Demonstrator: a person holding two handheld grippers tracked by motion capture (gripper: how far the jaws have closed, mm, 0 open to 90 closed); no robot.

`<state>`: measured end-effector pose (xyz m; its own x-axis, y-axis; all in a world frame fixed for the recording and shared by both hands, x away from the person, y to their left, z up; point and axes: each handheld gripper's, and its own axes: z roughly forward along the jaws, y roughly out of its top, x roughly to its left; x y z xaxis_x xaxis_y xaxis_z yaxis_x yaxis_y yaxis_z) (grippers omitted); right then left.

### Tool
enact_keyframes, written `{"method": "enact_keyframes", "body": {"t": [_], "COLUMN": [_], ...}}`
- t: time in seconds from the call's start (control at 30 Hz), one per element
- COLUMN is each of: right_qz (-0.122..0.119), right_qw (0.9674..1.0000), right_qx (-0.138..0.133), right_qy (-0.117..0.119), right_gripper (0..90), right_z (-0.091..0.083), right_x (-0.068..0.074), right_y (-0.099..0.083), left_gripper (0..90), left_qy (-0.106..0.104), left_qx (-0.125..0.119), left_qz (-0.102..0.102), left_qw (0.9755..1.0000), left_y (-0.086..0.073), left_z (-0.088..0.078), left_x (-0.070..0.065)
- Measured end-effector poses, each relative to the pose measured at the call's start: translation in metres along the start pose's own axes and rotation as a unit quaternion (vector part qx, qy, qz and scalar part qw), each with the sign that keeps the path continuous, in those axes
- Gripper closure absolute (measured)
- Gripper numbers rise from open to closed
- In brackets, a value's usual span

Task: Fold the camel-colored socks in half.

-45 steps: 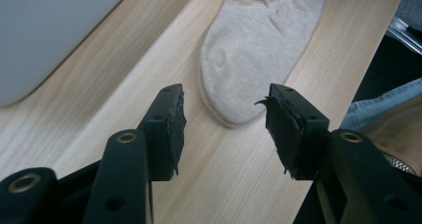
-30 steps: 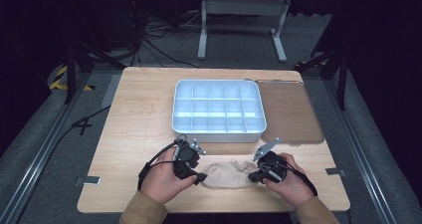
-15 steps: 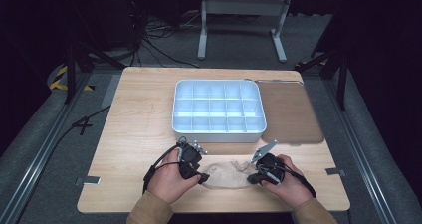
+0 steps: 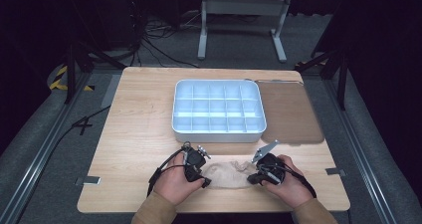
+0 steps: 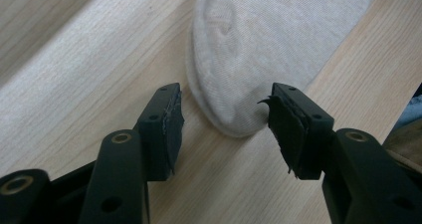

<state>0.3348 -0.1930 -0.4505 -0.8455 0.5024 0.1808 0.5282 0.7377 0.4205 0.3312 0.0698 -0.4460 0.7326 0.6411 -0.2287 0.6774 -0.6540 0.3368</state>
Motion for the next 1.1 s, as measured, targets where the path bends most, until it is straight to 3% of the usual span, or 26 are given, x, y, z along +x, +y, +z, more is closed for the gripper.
{"method": "enact_keyframes", "body": {"t": [0.23,0.47,0.63,0.73,0.83,1.1], "right_qz": [0.001,-0.003,-0.017,-0.01,0.003,-0.008], "right_qw": [1.0,1.0,0.9998,0.9992,0.9988,0.9992], "right_qx": [-0.002,-0.003,-0.013,-0.038,-0.046,-0.037], "right_qy": [0.003,-0.003,-0.003,-0.006,-0.015,-0.013], "right_gripper": [89.1,88.2,86.5,87.7,88.8,89.2], "right_z": [0.0,0.0,-0.006,-0.017,-0.02,-0.007], "right_x": [-0.001,0.001,0.005,0.002,-0.003,0.001], "right_y": [-0.001,-0.001,0.0,-0.001,-0.005,0.002], "left_gripper": [61.3,83.7,85.4,85.3,85.3,85.3], "left_qy": [0.002,0.012,0.014,0.019,0.022,0.031], "left_qx": [0.01,-0.003,-0.002,-0.006,0.001,0.008], "left_qz": [0.005,-0.001,-0.002,-0.001,0.0,-0.009], "left_qw": [0.9999,0.9999,0.9999,0.9998,0.9997,0.9994], "left_y": [0.002,0.002,0.001,0.001,0.0,-0.008], "left_z": [0.001,-0.004,-0.008,-0.013,-0.016,-0.024], "left_x": [-0.007,-0.005,-0.004,-0.003,-0.003,0.004]}}
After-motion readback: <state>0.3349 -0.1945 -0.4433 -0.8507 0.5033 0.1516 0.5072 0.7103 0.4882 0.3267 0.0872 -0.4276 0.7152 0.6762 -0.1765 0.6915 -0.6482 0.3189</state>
